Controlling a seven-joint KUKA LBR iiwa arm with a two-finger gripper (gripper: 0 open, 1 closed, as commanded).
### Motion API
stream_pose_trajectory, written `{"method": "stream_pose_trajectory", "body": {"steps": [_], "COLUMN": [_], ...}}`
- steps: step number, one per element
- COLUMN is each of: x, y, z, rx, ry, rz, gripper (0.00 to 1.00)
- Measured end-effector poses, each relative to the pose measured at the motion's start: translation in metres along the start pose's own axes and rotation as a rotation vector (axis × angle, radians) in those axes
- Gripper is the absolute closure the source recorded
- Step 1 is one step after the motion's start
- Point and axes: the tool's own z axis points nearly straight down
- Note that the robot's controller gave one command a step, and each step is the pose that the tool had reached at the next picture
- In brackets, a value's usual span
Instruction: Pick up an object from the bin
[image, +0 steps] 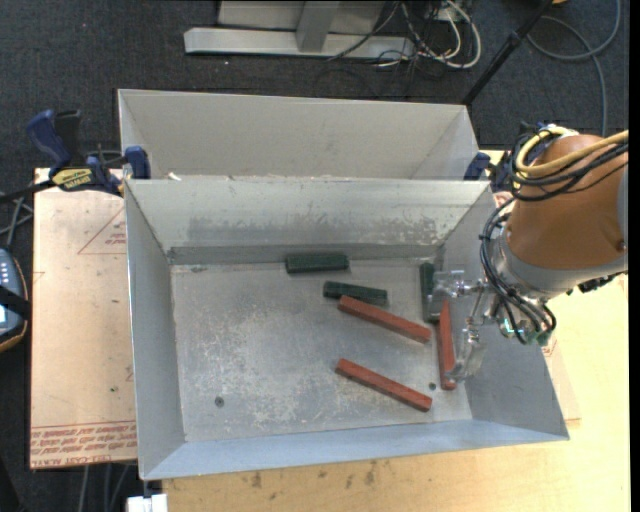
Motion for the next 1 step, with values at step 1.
{"method": "stream_pose_trajectory", "body": {"steps": [1], "x": [-0.0016], "y": [0.0002], "z": [-0.0036], "rx": [0.001], "ry": [-0.007], "rz": [-0.002], "gripper": [0.0]}}
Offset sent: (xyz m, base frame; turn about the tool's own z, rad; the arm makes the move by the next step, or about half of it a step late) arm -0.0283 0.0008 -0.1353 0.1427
